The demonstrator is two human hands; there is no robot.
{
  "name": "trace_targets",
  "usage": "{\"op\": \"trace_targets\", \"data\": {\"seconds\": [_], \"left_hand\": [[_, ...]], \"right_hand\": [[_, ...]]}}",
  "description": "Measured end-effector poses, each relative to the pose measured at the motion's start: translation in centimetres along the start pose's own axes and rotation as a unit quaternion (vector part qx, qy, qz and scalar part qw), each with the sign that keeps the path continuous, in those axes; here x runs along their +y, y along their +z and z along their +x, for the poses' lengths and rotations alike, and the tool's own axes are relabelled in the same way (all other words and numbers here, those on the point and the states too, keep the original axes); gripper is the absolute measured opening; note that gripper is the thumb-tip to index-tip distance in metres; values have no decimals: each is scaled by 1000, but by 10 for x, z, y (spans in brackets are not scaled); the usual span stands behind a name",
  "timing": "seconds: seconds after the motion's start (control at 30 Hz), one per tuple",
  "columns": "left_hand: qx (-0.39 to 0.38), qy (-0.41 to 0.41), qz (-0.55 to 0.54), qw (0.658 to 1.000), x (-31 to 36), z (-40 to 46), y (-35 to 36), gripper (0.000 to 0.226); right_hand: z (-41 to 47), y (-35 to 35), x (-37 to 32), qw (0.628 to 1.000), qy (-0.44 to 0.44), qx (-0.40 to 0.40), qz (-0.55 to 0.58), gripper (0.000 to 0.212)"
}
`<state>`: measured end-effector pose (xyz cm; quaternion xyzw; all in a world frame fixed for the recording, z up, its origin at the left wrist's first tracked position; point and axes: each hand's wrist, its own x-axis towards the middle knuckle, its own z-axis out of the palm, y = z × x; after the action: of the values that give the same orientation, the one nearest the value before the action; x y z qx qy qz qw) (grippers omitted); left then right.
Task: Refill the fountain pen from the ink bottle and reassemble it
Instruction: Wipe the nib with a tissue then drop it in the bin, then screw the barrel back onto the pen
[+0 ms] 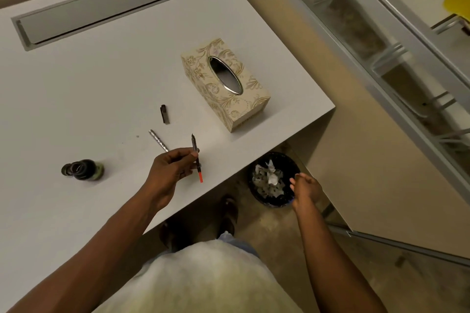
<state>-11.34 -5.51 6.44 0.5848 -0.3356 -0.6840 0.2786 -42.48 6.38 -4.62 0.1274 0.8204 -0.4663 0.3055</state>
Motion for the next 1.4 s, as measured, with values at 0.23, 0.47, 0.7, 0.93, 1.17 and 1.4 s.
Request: {"op": "trace_targets", "data": {"seconds": [0.23, 0.47, 0.7, 0.93, 1.17, 1.4], "left_hand": [[17, -2, -8, 1000, -2, 5, 7, 14], [75, 17, -54, 996, 1, -4, -8, 17], [93, 6, -74, 993, -7, -11, -15, 17], [139, 8, -111, 984, -10, -27, -42, 17], [154, 21, -129, 979, -4, -37, -67, 18], [149, 39, -140, 978, 8, -44, -82, 22]], "right_hand": [[-16, 19, -12, 997, -34, -60, 24, 10], [-74, 65, -27, 978, -105, -183, -5, 8], [-97, 50, -41, 972, -185, -139, -28, 14], [-147, 95, -44, 906, -328, -249, -93, 16], [-196, 157, -24, 763, -471, -363, -253, 15], [-217, 189, -11, 684, -548, -337, -343, 30]]}}
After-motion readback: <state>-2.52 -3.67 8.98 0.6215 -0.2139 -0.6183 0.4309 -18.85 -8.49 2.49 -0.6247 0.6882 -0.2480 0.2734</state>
